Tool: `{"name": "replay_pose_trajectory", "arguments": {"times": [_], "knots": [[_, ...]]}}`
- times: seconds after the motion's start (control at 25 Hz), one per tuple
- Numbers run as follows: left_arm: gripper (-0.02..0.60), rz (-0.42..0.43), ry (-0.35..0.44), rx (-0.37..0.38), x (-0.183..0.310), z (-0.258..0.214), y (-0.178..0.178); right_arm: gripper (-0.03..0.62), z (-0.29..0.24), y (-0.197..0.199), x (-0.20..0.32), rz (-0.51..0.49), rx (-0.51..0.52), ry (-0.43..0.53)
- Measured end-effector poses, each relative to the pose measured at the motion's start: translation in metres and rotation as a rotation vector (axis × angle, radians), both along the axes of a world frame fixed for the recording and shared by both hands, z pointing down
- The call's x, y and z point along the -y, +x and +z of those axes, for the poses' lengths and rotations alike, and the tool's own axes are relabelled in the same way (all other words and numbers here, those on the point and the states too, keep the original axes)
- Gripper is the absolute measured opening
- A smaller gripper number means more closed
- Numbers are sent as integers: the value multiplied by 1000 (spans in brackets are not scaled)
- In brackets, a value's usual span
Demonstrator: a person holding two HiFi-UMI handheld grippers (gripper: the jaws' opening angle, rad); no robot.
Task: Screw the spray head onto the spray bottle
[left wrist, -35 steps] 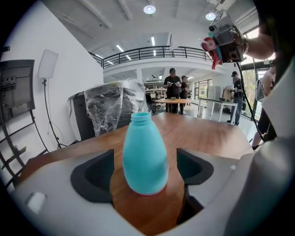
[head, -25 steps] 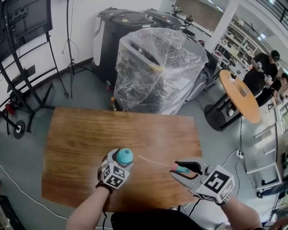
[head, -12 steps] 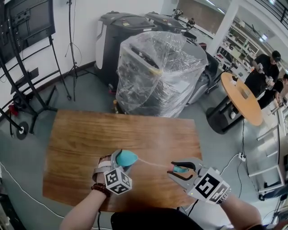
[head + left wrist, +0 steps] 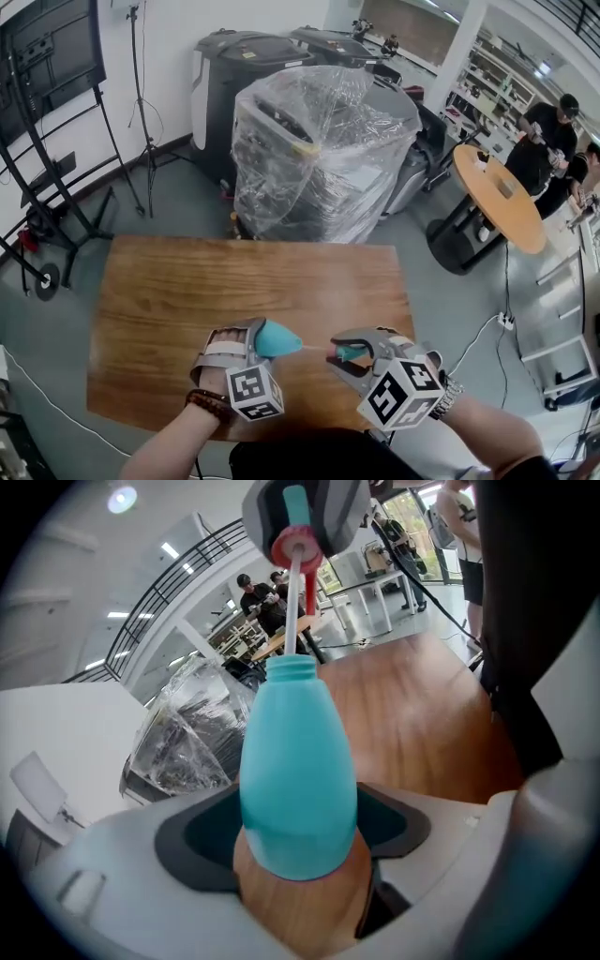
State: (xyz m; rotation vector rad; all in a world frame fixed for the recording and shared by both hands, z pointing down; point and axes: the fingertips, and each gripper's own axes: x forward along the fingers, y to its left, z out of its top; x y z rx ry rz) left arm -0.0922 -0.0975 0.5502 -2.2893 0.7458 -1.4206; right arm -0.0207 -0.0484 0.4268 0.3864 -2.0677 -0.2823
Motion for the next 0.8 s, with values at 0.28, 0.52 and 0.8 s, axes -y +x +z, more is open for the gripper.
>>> {"name": "replay_pose_trajectory", "arguments": {"times": [0.28,0.52,0.8], "knots": [[402,81,-9,34,-16,-28,38,121,7,-3,-8,-130,-98,96],[400,111,-29,73,-23,-33,53,121,7,4,-13,-204,-168,170],[397,118,-50,107,-29,-35,61,121,10,13,-18,-288,-292,284]]}}
